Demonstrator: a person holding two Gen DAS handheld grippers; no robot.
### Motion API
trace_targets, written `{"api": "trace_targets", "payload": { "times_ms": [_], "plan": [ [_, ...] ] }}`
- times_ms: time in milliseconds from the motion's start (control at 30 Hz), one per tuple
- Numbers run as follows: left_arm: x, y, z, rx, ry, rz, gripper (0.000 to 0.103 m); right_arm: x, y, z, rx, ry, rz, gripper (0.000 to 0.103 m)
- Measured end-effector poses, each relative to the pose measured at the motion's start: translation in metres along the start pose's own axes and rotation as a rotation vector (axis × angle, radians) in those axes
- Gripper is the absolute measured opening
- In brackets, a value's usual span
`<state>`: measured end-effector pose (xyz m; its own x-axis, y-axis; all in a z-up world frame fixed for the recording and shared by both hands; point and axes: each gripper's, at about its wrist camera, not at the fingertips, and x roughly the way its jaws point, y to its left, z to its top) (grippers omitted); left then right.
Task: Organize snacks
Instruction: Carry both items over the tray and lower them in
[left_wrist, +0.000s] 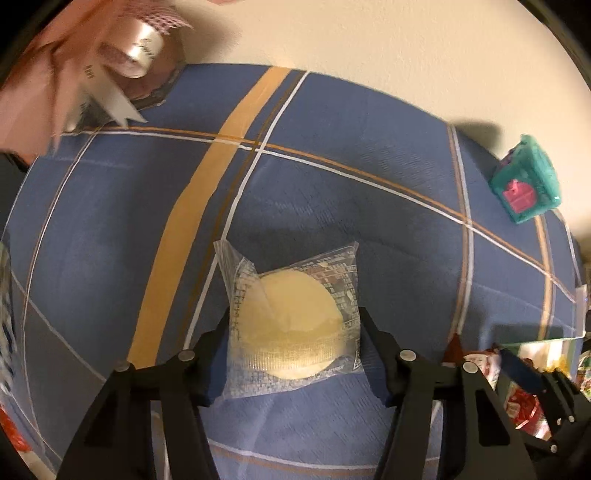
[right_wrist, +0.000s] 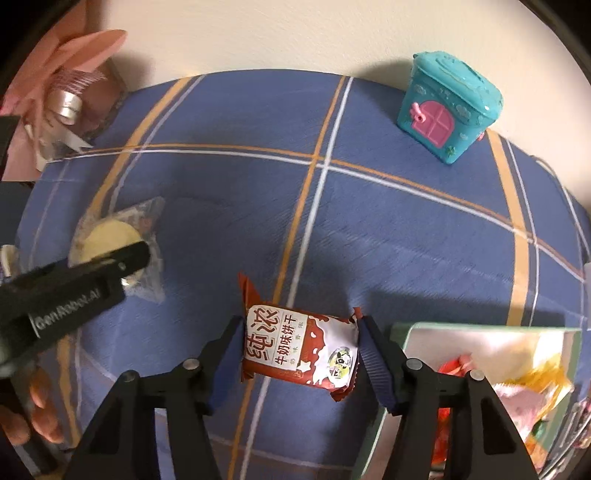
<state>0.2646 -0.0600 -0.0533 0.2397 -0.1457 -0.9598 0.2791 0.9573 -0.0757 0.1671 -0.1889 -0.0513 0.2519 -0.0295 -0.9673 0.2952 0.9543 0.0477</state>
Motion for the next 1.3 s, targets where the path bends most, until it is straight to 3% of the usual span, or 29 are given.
{"api": "trace_targets", "payload": {
  "times_ms": [133, 400, 767, 1067, 1300],
  "plan": [
    [-0.022, 0.000, -0.026, -0.032, -0.051, 0.016, 0.062, -0.015, 0.003, -0.016, -0.010, -0.021, -0.001, 0.064],
    [-0.065, 0.002, -0.075, -0.103, -0.084, -0.040, 0.062, -0.062, -0.009, -0.055, -0.009, -0.074, 0.024, 0.064],
    [-0.108, -0.033, -0.131, -0.121, -0.133, -0.105, 0.063, -0.116, -0.036, -0.114, 0.043, -0.155, -0.007, 0.064],
    [-0.113, -0.104, -0.177, 0.002, -0.102, -0.190, 0.063, -0.125, -0.099, -0.166, 0.187, -0.166, -0.053, 0.064],
    [-0.093, -0.158, -0.193, 0.097, -0.028, -0.241, 0.063, -0.107, -0.168, -0.191, 0.319, -0.096, -0.104, 0.064]
  ]
}}
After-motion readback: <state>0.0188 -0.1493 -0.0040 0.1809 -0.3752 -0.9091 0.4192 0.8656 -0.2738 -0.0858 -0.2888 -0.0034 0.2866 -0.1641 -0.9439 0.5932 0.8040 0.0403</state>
